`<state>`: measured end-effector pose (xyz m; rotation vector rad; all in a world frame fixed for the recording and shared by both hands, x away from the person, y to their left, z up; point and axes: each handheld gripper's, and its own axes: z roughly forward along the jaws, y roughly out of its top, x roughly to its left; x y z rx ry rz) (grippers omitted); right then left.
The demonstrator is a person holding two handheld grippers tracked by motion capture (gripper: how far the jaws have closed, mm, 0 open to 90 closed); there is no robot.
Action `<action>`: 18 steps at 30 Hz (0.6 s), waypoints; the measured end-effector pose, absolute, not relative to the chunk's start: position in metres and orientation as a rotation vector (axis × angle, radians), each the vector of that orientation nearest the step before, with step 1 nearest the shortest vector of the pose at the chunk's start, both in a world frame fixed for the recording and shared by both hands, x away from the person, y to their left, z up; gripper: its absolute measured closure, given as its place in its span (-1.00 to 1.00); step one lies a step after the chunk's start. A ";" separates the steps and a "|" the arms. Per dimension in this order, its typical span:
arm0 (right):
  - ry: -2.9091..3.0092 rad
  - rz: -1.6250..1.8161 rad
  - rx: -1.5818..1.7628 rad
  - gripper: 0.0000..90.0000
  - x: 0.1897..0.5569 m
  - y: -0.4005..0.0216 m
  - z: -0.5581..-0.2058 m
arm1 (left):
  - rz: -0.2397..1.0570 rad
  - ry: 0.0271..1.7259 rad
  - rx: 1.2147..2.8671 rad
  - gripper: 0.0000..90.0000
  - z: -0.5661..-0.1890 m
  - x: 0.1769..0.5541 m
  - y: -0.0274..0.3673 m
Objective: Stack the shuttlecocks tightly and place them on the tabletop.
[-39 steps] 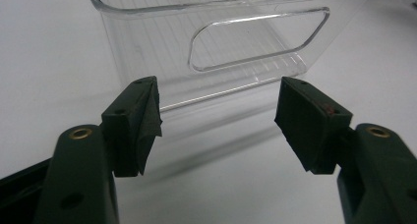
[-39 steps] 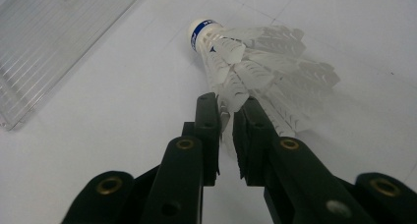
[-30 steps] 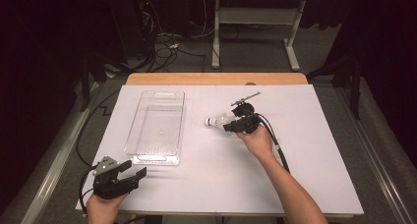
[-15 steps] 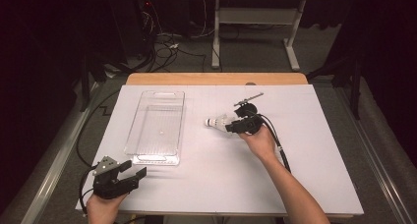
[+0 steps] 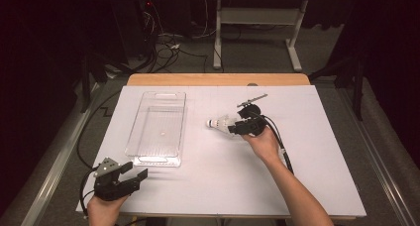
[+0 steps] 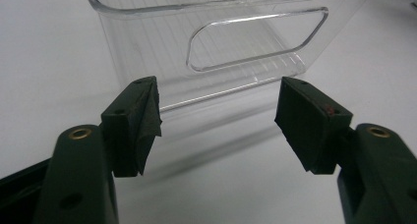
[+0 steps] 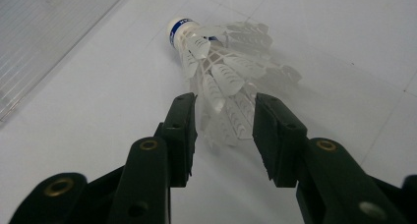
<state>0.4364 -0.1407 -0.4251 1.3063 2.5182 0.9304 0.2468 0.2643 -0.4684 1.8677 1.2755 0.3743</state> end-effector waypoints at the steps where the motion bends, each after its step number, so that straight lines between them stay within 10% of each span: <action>1: 2.517 0.930 1.310 0.36 0.436 -0.141 -0.425 | 0.374 1.276 1.867 -0.24 -0.468 0.247 0.264; 18: 2.485 0.944 1.311 0.28 0.426 -0.152 -0.418 | 0.374 1.279 1.861 -0.25 -0.468 0.247 0.264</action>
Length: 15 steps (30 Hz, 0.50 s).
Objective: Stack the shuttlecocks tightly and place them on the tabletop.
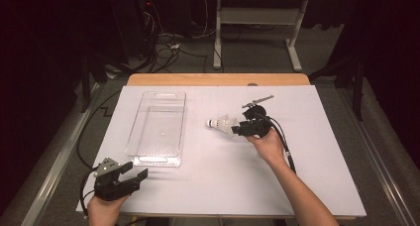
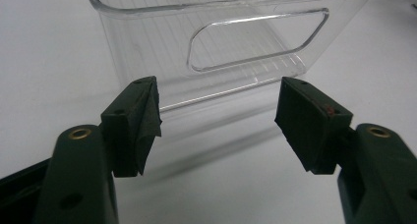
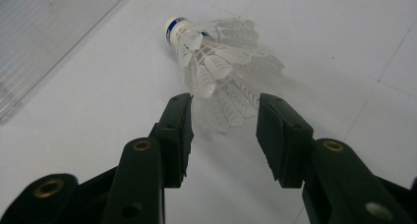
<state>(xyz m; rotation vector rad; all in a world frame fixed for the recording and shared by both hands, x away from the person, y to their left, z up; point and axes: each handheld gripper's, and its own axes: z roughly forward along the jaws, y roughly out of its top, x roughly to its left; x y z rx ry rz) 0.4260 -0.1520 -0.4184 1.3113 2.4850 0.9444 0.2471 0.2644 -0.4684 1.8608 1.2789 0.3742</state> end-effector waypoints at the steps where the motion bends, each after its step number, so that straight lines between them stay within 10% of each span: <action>1: 2.486 0.942 1.313 0.28 0.425 -0.153 -0.418 | 0.372 1.280 1.861 -0.25 -0.468 0.247 0.265; 15: 2.442 0.953 1.312 0.20 0.415 -0.163 -0.420 | 0.375 1.279 1.862 -0.25 -0.469 0.247 0.264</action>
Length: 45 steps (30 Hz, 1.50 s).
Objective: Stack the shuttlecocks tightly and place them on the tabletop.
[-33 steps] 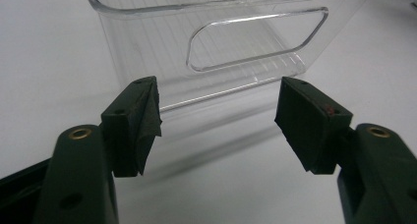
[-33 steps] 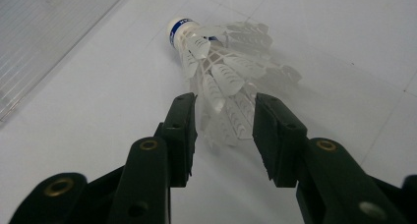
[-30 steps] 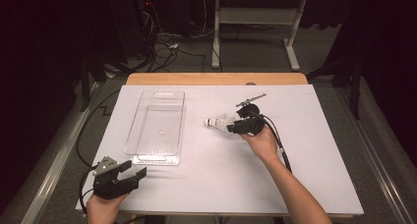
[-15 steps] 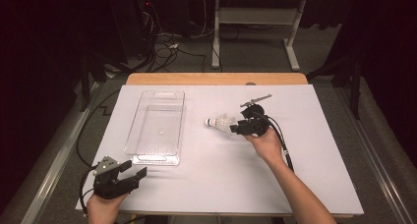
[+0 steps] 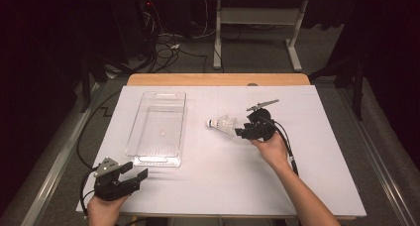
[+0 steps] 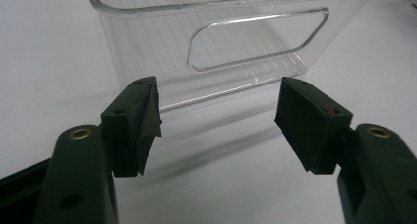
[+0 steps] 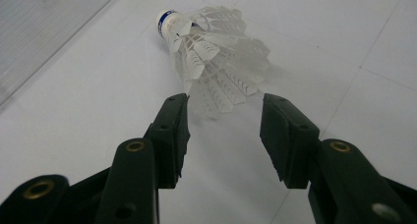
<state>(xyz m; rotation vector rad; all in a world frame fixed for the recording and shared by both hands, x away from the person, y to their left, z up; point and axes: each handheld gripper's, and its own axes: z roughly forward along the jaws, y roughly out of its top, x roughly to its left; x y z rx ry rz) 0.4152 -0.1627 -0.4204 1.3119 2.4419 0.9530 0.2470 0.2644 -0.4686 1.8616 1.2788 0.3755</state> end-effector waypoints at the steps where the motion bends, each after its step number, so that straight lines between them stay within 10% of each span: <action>1: 2.438 0.957 1.308 0.19 0.415 -0.164 -0.420 | 0.372 1.279 1.862 -0.25 -0.468 0.247 0.265; 45: 2.349 0.994 1.250 -0.03 0.391 -0.187 -0.415 | 0.372 1.275 1.867 -0.24 -0.468 0.247 0.264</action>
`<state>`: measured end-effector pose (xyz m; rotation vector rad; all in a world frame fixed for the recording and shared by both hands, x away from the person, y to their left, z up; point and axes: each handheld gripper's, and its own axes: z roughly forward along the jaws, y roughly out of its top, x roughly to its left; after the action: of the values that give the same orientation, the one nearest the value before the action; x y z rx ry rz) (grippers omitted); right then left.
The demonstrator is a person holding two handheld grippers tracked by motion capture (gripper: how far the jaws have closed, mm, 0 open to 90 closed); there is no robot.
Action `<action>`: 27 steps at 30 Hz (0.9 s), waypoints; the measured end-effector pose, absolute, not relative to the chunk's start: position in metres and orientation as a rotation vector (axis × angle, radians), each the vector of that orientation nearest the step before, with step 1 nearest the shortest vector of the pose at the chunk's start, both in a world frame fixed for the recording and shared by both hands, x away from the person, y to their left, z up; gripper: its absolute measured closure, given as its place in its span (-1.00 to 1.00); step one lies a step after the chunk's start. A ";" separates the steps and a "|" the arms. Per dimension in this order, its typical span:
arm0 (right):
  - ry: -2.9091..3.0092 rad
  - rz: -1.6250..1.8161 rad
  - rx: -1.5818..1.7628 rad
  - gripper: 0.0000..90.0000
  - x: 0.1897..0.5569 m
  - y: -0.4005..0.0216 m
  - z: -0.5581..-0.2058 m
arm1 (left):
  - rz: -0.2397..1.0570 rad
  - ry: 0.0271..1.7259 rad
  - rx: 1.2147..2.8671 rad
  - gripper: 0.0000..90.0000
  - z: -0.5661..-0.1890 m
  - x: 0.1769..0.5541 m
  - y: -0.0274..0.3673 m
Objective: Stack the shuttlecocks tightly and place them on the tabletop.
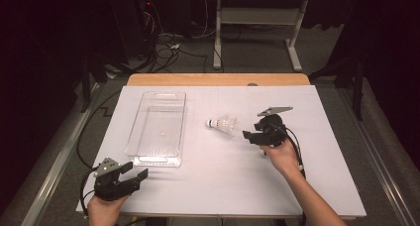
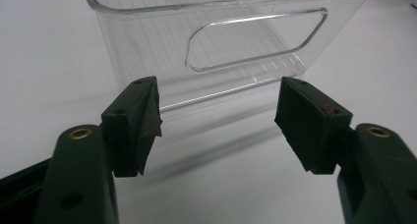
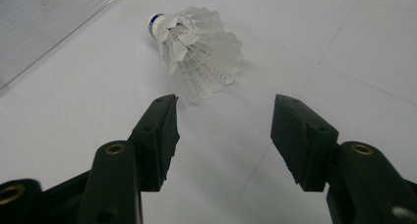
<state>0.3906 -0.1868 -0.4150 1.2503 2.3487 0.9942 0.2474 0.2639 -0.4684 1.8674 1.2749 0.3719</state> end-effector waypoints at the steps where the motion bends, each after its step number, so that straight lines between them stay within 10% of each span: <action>1: 2.345 0.994 1.251 -0.03 0.390 -0.187 -0.415 | 0.372 1.275 1.869 -0.24 -0.468 0.248 0.264; 27: 2.295 1.004 1.324 -0.05 0.384 -0.214 -0.413 | 0.371 1.280 1.861 -0.25 -0.469 0.247 0.264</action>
<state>0.3842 -0.2141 -0.4133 1.3238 2.2947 1.0043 0.2472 0.2642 -0.4686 1.8614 1.2801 0.3706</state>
